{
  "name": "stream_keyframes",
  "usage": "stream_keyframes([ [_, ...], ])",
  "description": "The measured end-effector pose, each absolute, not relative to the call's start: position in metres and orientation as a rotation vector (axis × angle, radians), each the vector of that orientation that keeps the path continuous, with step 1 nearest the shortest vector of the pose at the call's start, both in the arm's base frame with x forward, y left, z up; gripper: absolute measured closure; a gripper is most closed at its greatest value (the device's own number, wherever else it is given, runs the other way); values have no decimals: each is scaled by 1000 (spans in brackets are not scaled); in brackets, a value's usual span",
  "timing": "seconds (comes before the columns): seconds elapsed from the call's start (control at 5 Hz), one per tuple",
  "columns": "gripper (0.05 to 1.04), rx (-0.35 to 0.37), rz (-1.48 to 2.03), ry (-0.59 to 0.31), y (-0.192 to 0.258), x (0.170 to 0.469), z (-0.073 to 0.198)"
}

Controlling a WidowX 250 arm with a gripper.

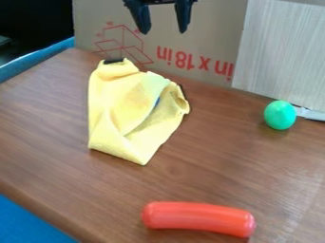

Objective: Unfold the cloth from top right to bottom left

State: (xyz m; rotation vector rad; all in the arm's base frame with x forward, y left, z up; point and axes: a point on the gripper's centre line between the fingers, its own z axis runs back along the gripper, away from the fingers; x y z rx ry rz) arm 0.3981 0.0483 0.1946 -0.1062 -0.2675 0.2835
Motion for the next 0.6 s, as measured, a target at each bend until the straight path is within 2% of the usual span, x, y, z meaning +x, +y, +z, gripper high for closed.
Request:
stream_keyframes([
  [0.2, 83, -106, 288, -221, 49, 399, 177],
  [0.6, 83, -49, 307, -204, 61, 404, 160],
])
